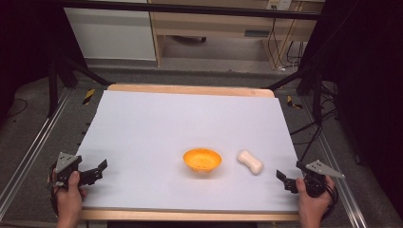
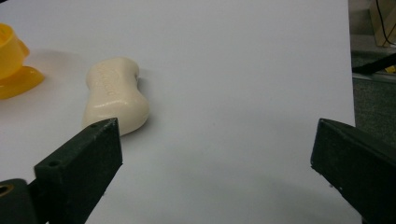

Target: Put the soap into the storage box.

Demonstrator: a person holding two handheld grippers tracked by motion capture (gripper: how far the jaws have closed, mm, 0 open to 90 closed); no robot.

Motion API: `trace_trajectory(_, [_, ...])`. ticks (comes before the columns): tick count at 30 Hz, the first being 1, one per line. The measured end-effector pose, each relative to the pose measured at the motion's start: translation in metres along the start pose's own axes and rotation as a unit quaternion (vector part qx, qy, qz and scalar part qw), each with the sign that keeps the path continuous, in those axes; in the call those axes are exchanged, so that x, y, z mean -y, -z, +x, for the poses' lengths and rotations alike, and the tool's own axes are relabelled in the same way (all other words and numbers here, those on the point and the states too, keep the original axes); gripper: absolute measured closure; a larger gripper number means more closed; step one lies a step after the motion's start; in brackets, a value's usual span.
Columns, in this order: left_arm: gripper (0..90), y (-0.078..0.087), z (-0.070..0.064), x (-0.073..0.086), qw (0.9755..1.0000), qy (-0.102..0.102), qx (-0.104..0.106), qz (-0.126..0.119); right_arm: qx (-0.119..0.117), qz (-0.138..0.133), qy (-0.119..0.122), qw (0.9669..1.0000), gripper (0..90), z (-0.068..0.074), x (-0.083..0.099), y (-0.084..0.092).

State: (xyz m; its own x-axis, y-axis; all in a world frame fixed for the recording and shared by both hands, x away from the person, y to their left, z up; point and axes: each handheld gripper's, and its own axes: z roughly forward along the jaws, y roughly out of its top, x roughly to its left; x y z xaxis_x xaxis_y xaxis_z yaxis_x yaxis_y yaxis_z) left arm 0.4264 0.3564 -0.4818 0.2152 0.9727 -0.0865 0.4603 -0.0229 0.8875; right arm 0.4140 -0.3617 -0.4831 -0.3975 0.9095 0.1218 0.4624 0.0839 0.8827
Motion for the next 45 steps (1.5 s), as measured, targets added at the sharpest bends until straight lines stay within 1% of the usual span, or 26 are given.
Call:
trace_trajectory(2, [0.0,0.0,0.0,0.0,1.0,0.001,0.0,-0.001,0.002,0.011,-0.004,0.9999,4.9,0.0,-0.001,-0.002])
trace_trajectory(4, [0.0,0.001,0.001,0.0,1.0,0.0,-0.001,-0.001,0.002,0.017,-0.002,0.9998,5.2,0.0,-0.002,-0.003])
trace_trajectory(7, [0.0,0.001,0.0,0.0,1.0,-0.001,0.0,-0.002,-0.014,0.021,-0.001,0.9997,3.9,0.0,-0.004,-0.004])
trace_trajectory(8, [0.0,0.001,0.001,0.0,1.0,-0.001,-0.001,-0.001,-0.02,0.025,0.002,0.9995,3.6,0.0,-0.006,-0.006])
trace_trajectory(10, [0.0,0.0,0.001,0.0,1.0,0.0,0.0,-0.001,-0.017,0.04,0.008,0.999,3.4,0.002,-0.01,-0.008])
trace_trajectory(11, [0.0,0.0,0.001,0.0,1.0,0.001,0.001,0.0,-0.018,0.045,0.019,0.9986,3.3,0.004,-0.013,-0.009])
trace_trajectory(13, [0.0,0.001,0.001,0.0,1.0,-0.001,0.0,-0.001,-0.01,0.069,0.038,0.9968,3.3,0.008,-0.02,-0.011])
trace_trajectory(15, [0.0,0.001,0.001,0.0,1.0,-0.001,0.0,-0.001,-0.015,0.088,0.05,0.9948,3.1,0.012,-0.026,-0.015])
trace_trajectory(16, [0.0,0.0,0.0,0.0,1.0,0.001,0.001,-0.001,-0.012,0.1,0.059,0.9931,3.1,0.013,-0.028,-0.017])
trace_trajectory(17, [0.0,0.0,0.001,0.0,1.0,0.0,0.001,-0.001,-0.013,0.113,0.059,0.9918,3.1,0.015,-0.03,-0.019])
trace_trajectory(20, [0.0,0.0,0.0,0.0,1.0,0.001,0.002,0.0,-0.011,0.141,0.087,0.9861,3.1,0.018,-0.035,-0.025])
trace_trajectory(22, [0.0,0.0,0.0,0.0,1.0,0.001,0.002,0.001,-0.016,0.152,0.089,0.9843,3.1,0.02,-0.04,-0.028])
trace_trajectory(23, [0.0,0.0,0.0,0.0,1.0,0.001,0.002,0.001,-0.016,0.152,0.089,0.9843,3.1,0.02,-0.04,-0.028])
trace_trajectory(24, [0.0,0.0,0.001,0.0,1.0,0.0,0.002,0.002,-0.015,0.16,0.091,0.9827,3.1,0.02,-0.042,-0.029])
trace_trajectory(25, [0.0,0.0,0.001,0.0,1.0,-0.001,0.002,0.003,-0.018,0.175,0.1,0.9793,3.1,0.021,-0.047,-0.032])
trace_trajectory(29, [0.0,0.0,0.001,0.0,1.0,0.0,0.003,0.003,-0.022,0.2,0.108,0.9735,3.5,0.021,-0.055,-0.037])
trace_trajectory(30, [0.0,0.0,0.001,0.0,1.0,0.0,0.003,0.003,-0.024,0.214,0.112,0.9701,3.5,0.023,-0.058,-0.039])
trace_trajectory(32, [0.0,0.0,0.001,0.0,1.0,0.002,0.003,0.001,-0.022,0.227,0.125,0.9657,3.5,0.025,-0.062,-0.042])
trace_trajectory(35, [0.0,0.0,0.001,0.0,1.0,0.002,0.004,0.002,-0.023,0.252,0.127,0.9589,3.5,0.03,-0.069,-0.047])
trace_trajectory(36, [0.0,0.0,0.002,0.0,1.0,0.001,0.004,0.003,-0.021,0.262,0.136,0.9552,3.4,0.032,-0.071,-0.05])
trace_trajectory(37, [0.0,0.0,0.002,0.0,1.0,0.001,0.004,0.003,-0.025,0.268,0.142,0.9527,3.2,0.033,-0.073,-0.052])
trace_trajectory(38, [0.0,0.0,0.002,0.0,1.0,0.001,0.004,0.004,-0.026,0.28,0.148,0.9481,3.2,0.036,-0.077,-0.055])
trace_trajectory(39, [0.0,-0.001,0.001,0.0,1.0,0.002,0.004,0.003,-0.025,0.285,0.15,0.9463,3.2,0.038,-0.078,-0.057])
trace_trajectory(40, [0.0,-0.001,0.001,0.0,1.0,0.002,0.004,0.004,-0.027,0.293,0.155,0.9432,3.1,0.039,-0.08,-0.06])
trace_trajectory(43, [0.0,-0.001,0.001,0.0,1.0,0.001,0.003,0.005,-0.034,0.308,0.16,0.9373,3.2,0.043,-0.085,-0.068])
trace_trajectory(45, [0.0,-0.001,0.001,0.0,1.0,0.001,0.003,0.005,-0.038,0.321,0.164,0.9321,3.2,0.046,-0.088,-0.073])
